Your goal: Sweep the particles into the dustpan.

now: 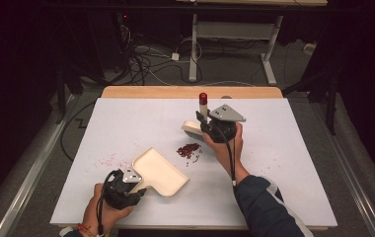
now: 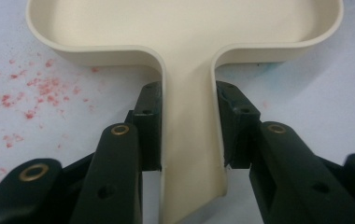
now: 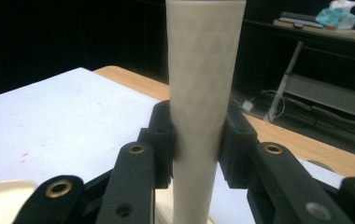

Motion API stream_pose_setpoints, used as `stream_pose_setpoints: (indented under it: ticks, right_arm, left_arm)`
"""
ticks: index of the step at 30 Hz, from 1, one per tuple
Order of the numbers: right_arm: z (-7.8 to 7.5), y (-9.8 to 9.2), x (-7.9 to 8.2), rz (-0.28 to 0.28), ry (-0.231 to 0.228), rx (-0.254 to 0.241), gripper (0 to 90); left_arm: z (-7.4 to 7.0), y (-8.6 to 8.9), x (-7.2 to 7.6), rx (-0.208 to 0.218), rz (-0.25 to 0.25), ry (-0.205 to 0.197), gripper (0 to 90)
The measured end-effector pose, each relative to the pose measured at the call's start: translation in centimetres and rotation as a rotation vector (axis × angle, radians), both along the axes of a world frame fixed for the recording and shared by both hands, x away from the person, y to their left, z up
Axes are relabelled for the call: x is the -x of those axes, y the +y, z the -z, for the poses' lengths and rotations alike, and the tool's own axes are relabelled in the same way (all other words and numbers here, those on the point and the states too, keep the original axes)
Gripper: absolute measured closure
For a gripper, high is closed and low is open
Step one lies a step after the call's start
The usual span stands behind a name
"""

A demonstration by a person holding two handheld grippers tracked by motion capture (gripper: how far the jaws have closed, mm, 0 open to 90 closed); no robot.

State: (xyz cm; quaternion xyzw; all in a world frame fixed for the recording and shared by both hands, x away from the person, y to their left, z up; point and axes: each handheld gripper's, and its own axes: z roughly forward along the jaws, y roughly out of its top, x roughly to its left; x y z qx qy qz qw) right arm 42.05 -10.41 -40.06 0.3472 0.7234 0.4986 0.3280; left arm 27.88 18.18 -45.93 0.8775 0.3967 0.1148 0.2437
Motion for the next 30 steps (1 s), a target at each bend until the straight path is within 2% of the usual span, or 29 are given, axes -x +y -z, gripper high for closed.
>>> stream_pose_setpoints:
  ticks: [1, 3, 4, 10, 21, 30]
  right_arm:
    - [0.2, 0.5, 0.9, 0.001, 0.000, -0.003, 70.1]
    - [0.3, 0.7, 1.2, 0.001, -0.005, -0.006, 70.1]
    - [0.4, 1.0, 1.8, -0.010, 0.003, -0.025, 70.1]
    - [0.6, 1.8, 3.3, -0.035, -0.003, -0.014, 69.9]
    - [0.6, 2.7, 4.6, -0.051, 0.020, -0.003, 69.5]
    - [0.2, 3.1, 6.1, -0.092, 0.044, -0.026, 69.8]
  left_arm:
    - [0.0, -0.1, 0.0, -0.006, 0.001, -0.003, 62.9]
    - [-0.1, -0.3, 0.0, -0.005, -0.006, -0.004, 62.9]
    - [-0.1, -0.6, -0.1, -0.011, -0.008, -0.003, 62.9]
    - [0.1, -1.4, -0.3, -0.021, -0.015, -0.005, 62.9]
    - [0.5, -2.6, -1.0, -0.017, -0.031, 0.012, 62.9]
    - [0.4, -4.0, -1.9, -0.026, -0.031, 0.010, 62.8]
